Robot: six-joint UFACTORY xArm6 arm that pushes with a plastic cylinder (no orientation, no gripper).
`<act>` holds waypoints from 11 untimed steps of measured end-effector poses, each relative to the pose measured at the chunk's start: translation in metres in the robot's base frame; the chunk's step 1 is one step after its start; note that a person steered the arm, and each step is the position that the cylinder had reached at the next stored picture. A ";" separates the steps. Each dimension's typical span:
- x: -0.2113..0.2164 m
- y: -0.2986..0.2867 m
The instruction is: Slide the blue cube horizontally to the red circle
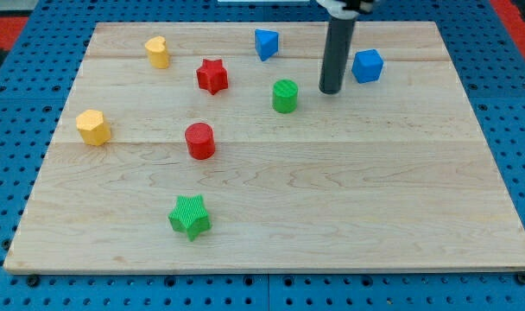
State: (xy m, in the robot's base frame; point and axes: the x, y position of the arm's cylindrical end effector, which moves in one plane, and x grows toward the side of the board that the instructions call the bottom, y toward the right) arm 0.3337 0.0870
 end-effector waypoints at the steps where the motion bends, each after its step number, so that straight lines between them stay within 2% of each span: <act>1: -0.027 -0.004; 3: -0.070 0.018; 4: -0.072 0.036; 5: -0.059 0.102; 7: 0.029 0.033; 8: 0.036 0.032; 9: -0.005 0.017; 10: 0.017 -0.031; 11: 0.060 -0.002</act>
